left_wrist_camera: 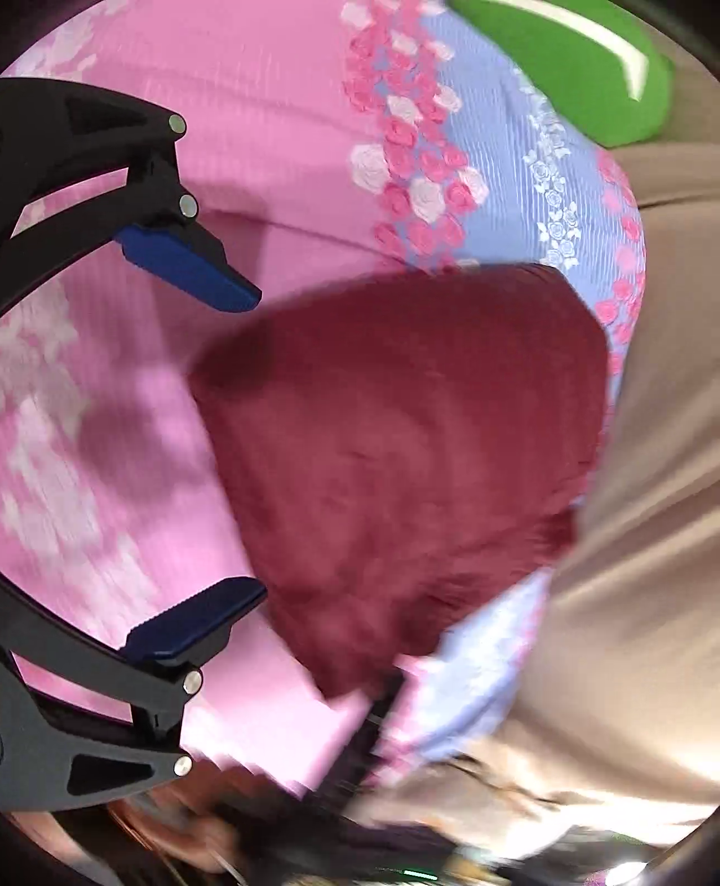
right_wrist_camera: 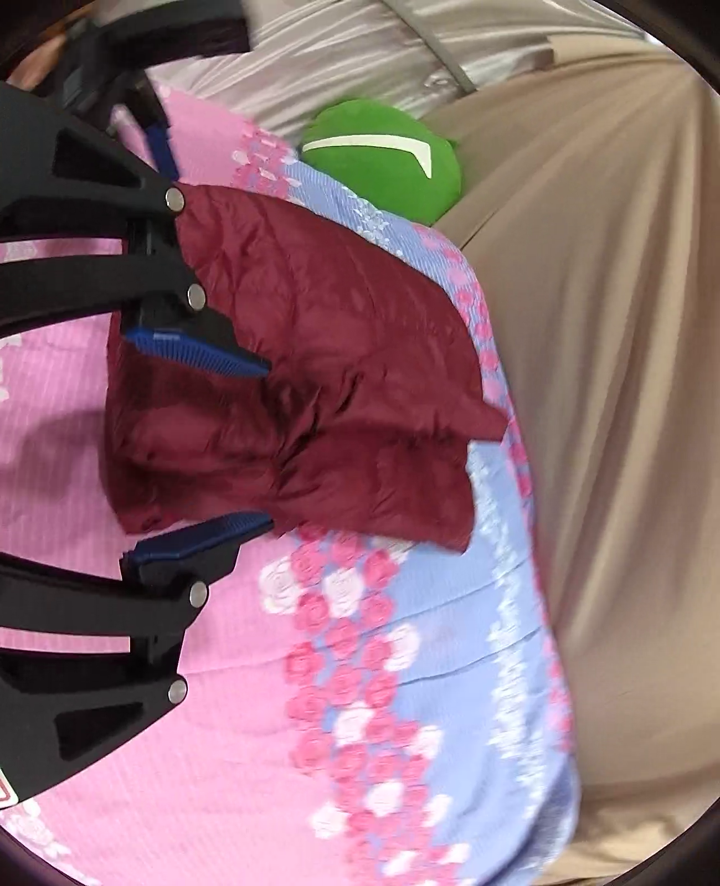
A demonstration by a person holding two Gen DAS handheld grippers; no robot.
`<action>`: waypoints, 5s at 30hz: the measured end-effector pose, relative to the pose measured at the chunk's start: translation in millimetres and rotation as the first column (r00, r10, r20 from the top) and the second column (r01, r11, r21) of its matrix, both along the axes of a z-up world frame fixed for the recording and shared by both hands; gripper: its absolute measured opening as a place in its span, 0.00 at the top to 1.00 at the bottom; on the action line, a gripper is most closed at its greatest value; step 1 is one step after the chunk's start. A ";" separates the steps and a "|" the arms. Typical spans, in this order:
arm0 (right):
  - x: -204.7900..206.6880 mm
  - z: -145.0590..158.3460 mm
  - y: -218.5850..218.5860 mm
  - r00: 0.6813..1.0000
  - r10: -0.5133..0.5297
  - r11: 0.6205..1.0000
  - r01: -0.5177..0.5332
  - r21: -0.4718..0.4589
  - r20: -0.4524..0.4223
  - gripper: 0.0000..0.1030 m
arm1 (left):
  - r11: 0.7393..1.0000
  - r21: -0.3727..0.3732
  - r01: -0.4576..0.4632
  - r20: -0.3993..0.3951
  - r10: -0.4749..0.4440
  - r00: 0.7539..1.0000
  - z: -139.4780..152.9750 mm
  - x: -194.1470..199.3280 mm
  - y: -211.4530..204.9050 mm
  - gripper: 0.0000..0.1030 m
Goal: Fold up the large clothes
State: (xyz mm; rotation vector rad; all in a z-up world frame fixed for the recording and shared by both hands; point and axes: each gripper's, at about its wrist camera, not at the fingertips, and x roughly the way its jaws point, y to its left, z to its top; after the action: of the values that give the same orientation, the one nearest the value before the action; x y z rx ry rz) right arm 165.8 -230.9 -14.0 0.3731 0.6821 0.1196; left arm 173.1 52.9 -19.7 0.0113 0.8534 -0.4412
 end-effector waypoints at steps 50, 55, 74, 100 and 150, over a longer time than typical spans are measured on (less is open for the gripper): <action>-21.6 -1.8 74.7 0.992 -0.029 0.951 -0.010 -0.309 -0.121 0.90 | 0.969 0.107 -0.222 0.124 0.208 0.970 -5.4 2.0 -5.5 0.34; -16.3 -21.1 72.2 0.986 -0.037 0.954 -0.014 -0.298 -0.164 0.90 | 0.965 0.115 -0.235 0.128 0.220 0.967 -5.8 -4.8 -10.7 0.34; -100.7 -36.3 77.2 0.989 -0.118 0.926 0.076 -0.369 -0.091 0.52 | 0.952 0.129 -0.279 0.136 0.262 0.955 -33.8 -72.2 -41.6 0.20; -115.3 -43.3 86.2 0.986 -0.120 0.925 0.069 -0.373 -0.115 0.43 | 0.915 0.188 -0.358 0.108 0.343 0.933 -43.9 -83.4 -42.8 0.19; -115.6 -43.8 90.3 0.983 -0.144 0.916 0.089 -0.392 -0.112 0.42 | 0.907 0.243 -0.345 0.134 0.321 0.938 -45.3 -85.3 -52.5 0.30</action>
State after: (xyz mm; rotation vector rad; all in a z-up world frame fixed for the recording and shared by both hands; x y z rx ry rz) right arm 50.2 -140.5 -57.8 0.0409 0.8007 -0.1566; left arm 87.8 0.4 -65.0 0.1287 0.7998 -0.0021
